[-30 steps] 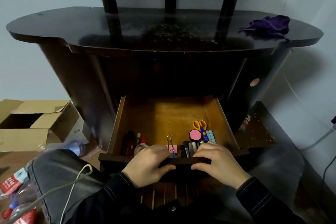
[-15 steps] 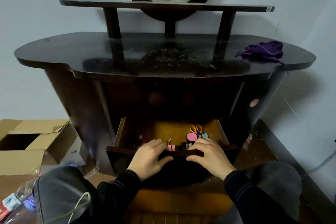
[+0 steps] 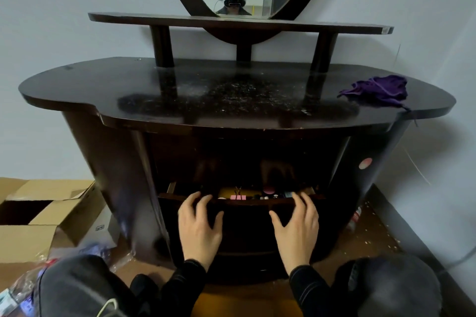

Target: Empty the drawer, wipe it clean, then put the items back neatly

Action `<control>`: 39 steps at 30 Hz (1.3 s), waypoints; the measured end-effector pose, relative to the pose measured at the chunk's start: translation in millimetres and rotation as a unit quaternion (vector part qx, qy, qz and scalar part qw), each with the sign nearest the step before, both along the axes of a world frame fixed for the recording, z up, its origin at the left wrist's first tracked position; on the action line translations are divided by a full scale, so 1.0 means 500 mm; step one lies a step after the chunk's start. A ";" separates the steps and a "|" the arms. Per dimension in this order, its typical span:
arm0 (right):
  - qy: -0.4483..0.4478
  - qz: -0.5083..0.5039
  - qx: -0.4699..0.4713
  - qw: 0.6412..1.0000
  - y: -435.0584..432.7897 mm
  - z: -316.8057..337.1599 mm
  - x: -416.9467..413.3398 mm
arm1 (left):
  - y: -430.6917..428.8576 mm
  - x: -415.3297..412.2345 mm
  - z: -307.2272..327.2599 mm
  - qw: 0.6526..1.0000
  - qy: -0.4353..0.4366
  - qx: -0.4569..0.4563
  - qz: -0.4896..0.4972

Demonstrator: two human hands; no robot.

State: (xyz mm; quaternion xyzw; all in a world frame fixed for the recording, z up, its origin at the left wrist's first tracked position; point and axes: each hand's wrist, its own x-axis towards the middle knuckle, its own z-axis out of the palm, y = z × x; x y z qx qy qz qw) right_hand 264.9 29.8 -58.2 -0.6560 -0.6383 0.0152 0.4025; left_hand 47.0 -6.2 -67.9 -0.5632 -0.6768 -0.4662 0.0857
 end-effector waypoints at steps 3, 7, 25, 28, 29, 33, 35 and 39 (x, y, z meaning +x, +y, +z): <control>0.280 -0.040 -0.094 0.955 -0.019 -0.016 -0.016 | -0.028 0.012 -0.007 0.972 -0.223 -0.037 0.064; 0.388 -0.004 -0.148 0.910 -0.010 -0.019 -0.037 | -0.015 0.035 0.003 0.923 -0.366 -0.109 0.047; 0.326 -0.002 -0.156 0.932 0.098 -0.015 -0.064 | 0.097 0.033 0.009 0.928 -0.347 -0.113 0.074; 0.321 0.000 -0.183 0.929 0.103 -0.002 -0.047 | 0.096 0.030 0.013 0.928 -0.342 -0.124 0.075; 0.324 0.005 -0.197 0.925 0.106 0.005 -0.040 | 0.095 0.029 0.019 0.929 -0.341 -0.126 0.075; 0.348 0.030 -0.267 0.898 0.100 0.045 -0.004 | 0.072 0.017 0.036 0.921 -0.340 -0.169 0.093; 0.347 0.074 -0.331 0.875 0.079 0.067 0.020 | 0.053 -0.002 0.044 0.905 -0.364 -0.196 0.097; 0.246 0.221 -0.424 0.843 0.026 0.160 0.049 | 0.019 -0.052 0.091 0.917 -0.340 -0.207 0.028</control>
